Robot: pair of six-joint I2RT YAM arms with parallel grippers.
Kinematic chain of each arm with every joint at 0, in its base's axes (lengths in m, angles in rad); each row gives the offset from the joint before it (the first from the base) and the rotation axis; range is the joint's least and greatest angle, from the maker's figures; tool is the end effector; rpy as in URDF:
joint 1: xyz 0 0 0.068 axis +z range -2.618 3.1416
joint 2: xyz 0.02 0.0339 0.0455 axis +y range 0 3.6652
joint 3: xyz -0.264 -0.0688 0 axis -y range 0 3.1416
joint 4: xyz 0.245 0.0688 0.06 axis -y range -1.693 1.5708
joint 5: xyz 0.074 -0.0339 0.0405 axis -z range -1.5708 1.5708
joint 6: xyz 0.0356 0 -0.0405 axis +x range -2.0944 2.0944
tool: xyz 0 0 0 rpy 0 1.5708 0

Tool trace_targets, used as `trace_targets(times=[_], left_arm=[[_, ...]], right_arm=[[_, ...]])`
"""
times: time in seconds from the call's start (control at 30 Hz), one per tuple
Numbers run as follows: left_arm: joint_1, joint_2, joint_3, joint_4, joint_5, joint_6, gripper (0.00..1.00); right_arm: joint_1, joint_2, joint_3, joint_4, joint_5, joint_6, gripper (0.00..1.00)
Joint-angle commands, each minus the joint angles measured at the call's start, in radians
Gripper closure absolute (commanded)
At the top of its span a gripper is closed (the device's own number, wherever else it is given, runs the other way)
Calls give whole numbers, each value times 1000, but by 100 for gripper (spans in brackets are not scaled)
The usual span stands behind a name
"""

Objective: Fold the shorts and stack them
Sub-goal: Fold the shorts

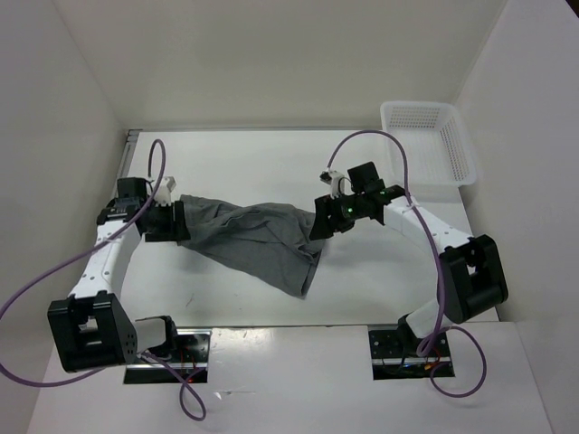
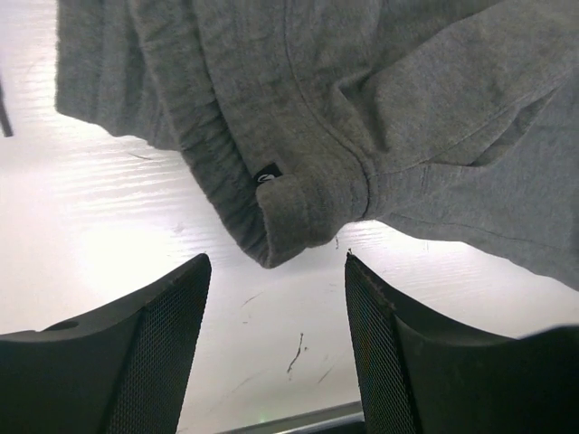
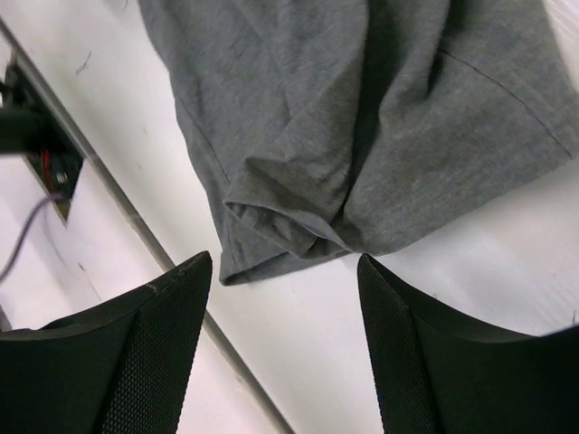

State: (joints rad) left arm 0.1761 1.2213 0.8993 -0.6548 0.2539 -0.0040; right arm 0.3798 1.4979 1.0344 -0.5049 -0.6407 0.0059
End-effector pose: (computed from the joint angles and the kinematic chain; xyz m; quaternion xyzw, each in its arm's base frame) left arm 0.2395 0.0335 0.2510 -0.0484 0.9480 -0.0957 0.2996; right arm 0.2752 0.1328 0.2364 -0.2603 0.8732 0.3491 0.2187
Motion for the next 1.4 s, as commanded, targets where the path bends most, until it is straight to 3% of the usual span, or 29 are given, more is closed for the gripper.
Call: trace_targets(times=[0.0, 0.17, 0.33, 0.6, 0.93, 1.07, 1.1, 1.23, 1.37], left_arm=[[34, 18, 93, -61, 28, 4, 31], [13, 140, 222, -158, 131, 4, 30], [-21, 256, 236, -285, 121, 4, 32], [-21, 267, 190, -261, 156, 4, 32], [-50, 276, 199, -198, 170, 4, 33], [-59, 285, 179, -157, 146, 4, 43], [-59, 294, 179, -138, 146, 4, 54], [-89, 305, 170, -100, 137, 4, 81], [-89, 314, 202, -80, 116, 4, 92]], right_arm=[[4, -44, 52, 51, 67, 175, 30], [13, -34, 61, 51, 70, 313, 42], [34, -45, 52, 39, 67, 376, 52], [102, -16, -2, 95, 30, 450, 52], [151, 65, -23, 193, 110, 470, 47], [151, 91, -14, 204, 144, 459, 46], [160, 91, -14, 204, 144, 459, 46], [171, 91, -4, 204, 144, 459, 46], [171, 91, 9, 141, 144, 438, 46]])
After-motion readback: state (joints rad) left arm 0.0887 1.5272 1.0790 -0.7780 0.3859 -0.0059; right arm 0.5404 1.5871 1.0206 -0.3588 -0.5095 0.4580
